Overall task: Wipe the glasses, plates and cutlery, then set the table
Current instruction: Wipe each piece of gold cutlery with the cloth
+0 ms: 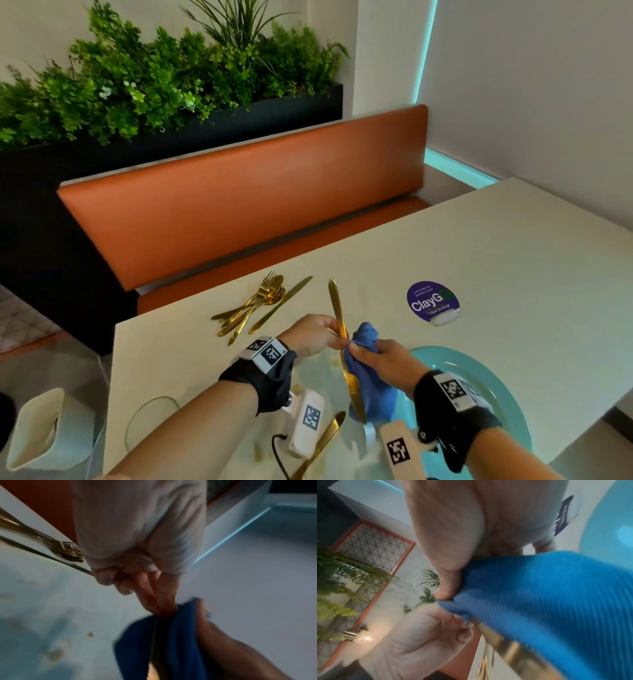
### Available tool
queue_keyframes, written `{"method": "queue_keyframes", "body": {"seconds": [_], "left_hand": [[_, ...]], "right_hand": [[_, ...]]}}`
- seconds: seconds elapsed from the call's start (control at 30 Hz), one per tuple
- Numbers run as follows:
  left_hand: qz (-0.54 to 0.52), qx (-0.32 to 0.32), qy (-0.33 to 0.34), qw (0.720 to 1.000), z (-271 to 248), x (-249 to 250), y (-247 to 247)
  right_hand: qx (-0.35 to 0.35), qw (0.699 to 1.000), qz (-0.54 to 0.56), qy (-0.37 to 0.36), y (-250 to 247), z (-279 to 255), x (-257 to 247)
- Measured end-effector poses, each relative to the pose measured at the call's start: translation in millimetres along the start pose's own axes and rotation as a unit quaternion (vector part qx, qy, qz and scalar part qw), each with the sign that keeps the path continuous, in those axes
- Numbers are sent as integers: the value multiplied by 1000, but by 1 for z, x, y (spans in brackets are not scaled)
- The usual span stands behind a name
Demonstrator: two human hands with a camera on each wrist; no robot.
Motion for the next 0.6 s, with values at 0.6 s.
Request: {"method": "queue_keyframes", "body": {"seconds": [0.6], "left_hand": [[-162, 114, -7, 980, -24, 6, -46]], "right_hand": [[-67, 997, -16, -32, -4, 4, 5]]}}
Point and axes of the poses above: each hand's wrist, its own z-axis towards the middle knuckle, its own y-axis out of the palm, x = y × z, the point moved 1 cm from there along z, towards the middle knuckle, and after that the axes turned 14 degrees about -y, right-handed, at the moved point
